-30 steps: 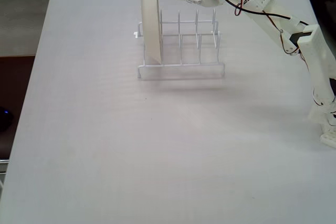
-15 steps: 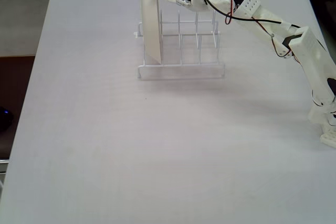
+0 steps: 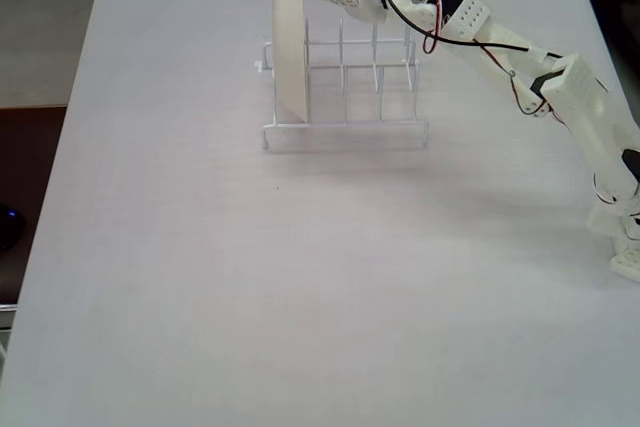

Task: Would you please take all the plates for me?

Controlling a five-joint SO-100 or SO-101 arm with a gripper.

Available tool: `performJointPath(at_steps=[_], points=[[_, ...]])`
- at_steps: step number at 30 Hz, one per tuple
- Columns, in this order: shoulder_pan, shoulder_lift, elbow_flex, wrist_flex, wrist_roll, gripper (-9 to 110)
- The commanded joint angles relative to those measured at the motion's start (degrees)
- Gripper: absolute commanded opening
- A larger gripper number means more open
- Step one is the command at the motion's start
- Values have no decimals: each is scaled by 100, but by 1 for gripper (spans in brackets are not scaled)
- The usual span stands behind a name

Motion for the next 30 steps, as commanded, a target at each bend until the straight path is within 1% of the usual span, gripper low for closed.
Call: performJointPath(at_steps=[1,7,12,20,30], points=[[-9,105,-431,-53,35,0],[97,185,-1011,88,-211,0],[316,721,-1116,229,-114,0],[334,1775,-1116,984,325,-1],[325,2681,-1099,1002,1002,-1]])
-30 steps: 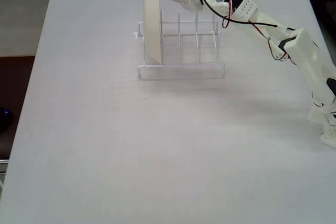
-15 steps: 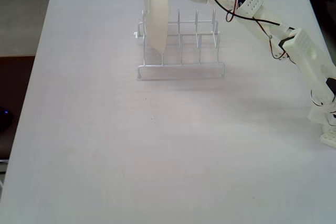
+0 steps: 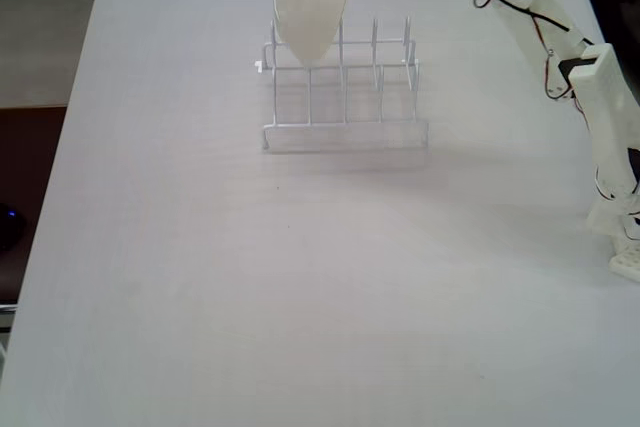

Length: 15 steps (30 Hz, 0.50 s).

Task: Would you please take all the plates for me?

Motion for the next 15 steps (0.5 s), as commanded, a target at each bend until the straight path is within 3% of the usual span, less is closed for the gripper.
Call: performJointPath(at_steps=[1,8,15], points=[[35,1072,-431,-44,149,-1],[0,1362,-360,-105,694,-1],[-765,1652,-360,-9,1538,-1]])
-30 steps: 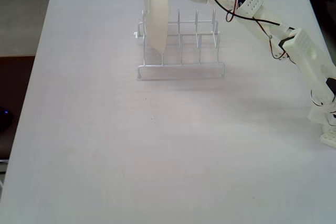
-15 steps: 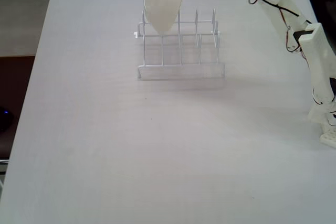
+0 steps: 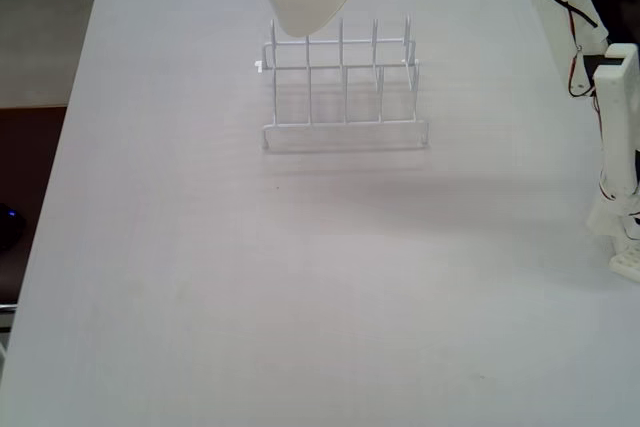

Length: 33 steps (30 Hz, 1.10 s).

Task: Would you please take all the plates for me?

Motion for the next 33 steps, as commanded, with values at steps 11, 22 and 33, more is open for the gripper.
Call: performJointPath(at_steps=[11,22,33], points=[[-2276,923,-334,53,1063,-1],[-3199,914,185,-580,1336,-1],[-3296,888,475,-870,1450,-1]])
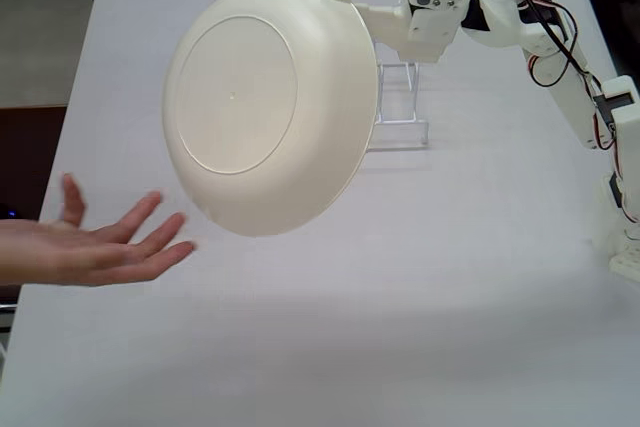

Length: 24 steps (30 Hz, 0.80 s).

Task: Would you please take all the plates for me?

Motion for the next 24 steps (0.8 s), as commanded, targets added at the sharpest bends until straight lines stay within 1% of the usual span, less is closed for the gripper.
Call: performJointPath(at_steps=[1,24], points=[[-44,633,-53,-264,79,-1],[-9,536,18,-264,53,0]])
